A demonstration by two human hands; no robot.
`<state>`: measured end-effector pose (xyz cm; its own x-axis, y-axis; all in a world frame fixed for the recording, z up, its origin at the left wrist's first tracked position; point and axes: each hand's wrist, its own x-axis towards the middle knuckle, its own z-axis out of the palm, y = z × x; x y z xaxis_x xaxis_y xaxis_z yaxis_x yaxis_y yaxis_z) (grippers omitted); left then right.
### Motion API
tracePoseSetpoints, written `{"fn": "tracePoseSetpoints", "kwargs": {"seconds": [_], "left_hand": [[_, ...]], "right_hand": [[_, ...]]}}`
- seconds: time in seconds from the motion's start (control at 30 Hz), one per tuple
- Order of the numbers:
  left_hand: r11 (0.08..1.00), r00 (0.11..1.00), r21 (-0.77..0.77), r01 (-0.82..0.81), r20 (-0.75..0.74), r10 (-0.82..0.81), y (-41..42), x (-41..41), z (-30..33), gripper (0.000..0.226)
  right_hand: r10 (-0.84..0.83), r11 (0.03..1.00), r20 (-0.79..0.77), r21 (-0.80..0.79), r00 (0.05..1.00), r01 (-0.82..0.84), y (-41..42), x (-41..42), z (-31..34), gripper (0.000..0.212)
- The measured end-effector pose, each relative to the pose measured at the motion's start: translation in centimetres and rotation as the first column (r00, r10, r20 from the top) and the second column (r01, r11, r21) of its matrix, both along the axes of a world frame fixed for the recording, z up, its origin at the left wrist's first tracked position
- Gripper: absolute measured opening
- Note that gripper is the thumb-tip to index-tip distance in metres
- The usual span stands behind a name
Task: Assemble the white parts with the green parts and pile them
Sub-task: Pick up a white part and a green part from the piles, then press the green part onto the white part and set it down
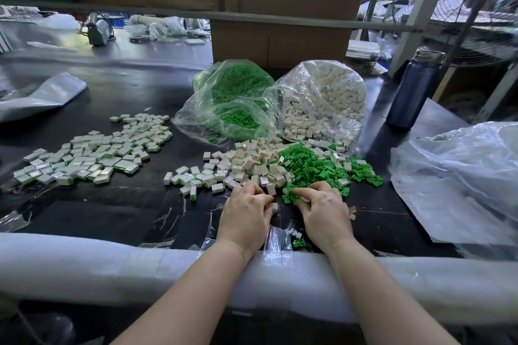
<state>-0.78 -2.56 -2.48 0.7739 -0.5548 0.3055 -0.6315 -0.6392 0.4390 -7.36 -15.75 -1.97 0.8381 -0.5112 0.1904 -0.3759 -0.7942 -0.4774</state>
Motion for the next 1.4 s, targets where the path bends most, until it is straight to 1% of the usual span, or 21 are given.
{"fn": "tracePoseSetpoints", "kwargs": {"seconds": [0.07, 0.23, 0.37, 0.43, 0.47, 0.53, 0.6, 0.67, 0.73, 0.8, 0.9, 1.07, 1.13, 1.23, 1.4], "left_hand": [[1.000, 1.000, 0.006, -0.009, -0.002, 0.009, 0.0, 0.1, 0.0, 0.032], [1.000, 1.000, -0.011, -0.013, -0.012, 0.013, 0.0, 0.1, -0.1, 0.024], [0.999, 1.000, -0.050, 0.006, -0.004, -0.006, 0.1, -0.2, 0.2, 0.015], [0.995, 0.999, -0.089, 0.034, -0.017, -0.036, 0.1, -0.4, 0.4, 0.011], [0.991, 0.998, -0.121, 0.051, -0.029, -0.054, 0.1, -0.4, 0.5, 0.009], [0.977, 0.994, -0.200, 0.079, -0.057, -0.092, 0.2, -0.5, 0.6, 0.010], [0.956, 0.986, -0.279, 0.093, -0.107, -0.127, 0.2, -0.4, 0.7, 0.018], [0.933, 0.970, -0.349, 0.082, -0.187, -0.156, 0.4, -0.2, 0.8, 0.018], [0.916, 0.948, -0.396, 0.054, -0.269, -0.172, 0.4, 0.0, 0.9, 0.013], [0.909, 0.925, -0.416, 0.024, -0.337, -0.178, 0.4, 0.1, 0.8, 0.008], [0.904, 0.901, -0.427, -0.014, -0.397, -0.174, 0.4, 0.2, 0.7, 0.009], [0.879, 0.873, -0.474, -0.047, -0.447, -0.194, 0.5, 0.1, 1.0, 0.006], [0.865, 0.866, -0.498, -0.061, -0.457, -0.202, 0.5, 0.1, 1.1, 0.011], [0.869, 0.869, -0.491, -0.054, -0.451, -0.201, 0.6, 0.1, 1.1, 0.019], [0.892, 0.869, -0.452, -0.010, -0.445, -0.216, 0.6, 0.1, 1.1, 0.010]], "right_hand": [[0.004, 0.999, -0.022, -0.043, 1.000, -0.005, 0.1, 0.1, 0.0, 0.029], [-0.013, 1.000, 0.025, -0.016, 1.000, 0.013, 0.1, 0.0, -0.1, 0.019], [0.007, 1.000, 0.109, 0.004, 0.994, -0.008, 0.1, -0.1, 0.0, 0.008], [0.017, 1.000, 0.175, 0.013, 0.984, -0.020, 0.1, -0.2, 0.1, 0.007], [0.019, 0.999, 0.207, 0.036, 0.978, -0.027, 0.1, -0.3, 0.2, 0.008], [0.024, 0.986, 0.268, 0.155, 0.963, -0.068, 0.0, -0.4, 0.3, 0.009], [0.021, 0.947, 0.344, 0.294, 0.939, -0.129, 0.0, -0.6, 0.5, 0.014], [0.017, 0.900, 0.392, 0.395, 0.920, -0.185, 0.0, -0.7, 0.6, 0.020], [0.028, 0.866, 0.410, 0.445, 0.912, -0.226, 0.0, -0.7, 0.7, 0.025], [0.036, 0.851, 0.416, 0.464, 0.909, -0.246, 0.0, -0.7, 0.6, 0.026], [0.021, 0.845, 0.403, 0.483, 0.915, -0.232, -0.1, -0.6, 0.6, 0.024], [0.003, 0.838, 0.402, 0.498, 0.915, -0.222, -0.2, -0.6, 0.5, 0.019], [0.009, 0.836, 0.395, 0.501, 0.919, -0.223, -0.2, -0.6, 0.5, 0.017], [0.017, 0.832, 0.402, 0.501, 0.915, -0.236, -0.2, -0.6, 0.5, 0.015], [0.053, 0.808, 0.449, 0.506, 0.892, -0.303, 0.1, -0.7, 0.8, 0.019]]}}
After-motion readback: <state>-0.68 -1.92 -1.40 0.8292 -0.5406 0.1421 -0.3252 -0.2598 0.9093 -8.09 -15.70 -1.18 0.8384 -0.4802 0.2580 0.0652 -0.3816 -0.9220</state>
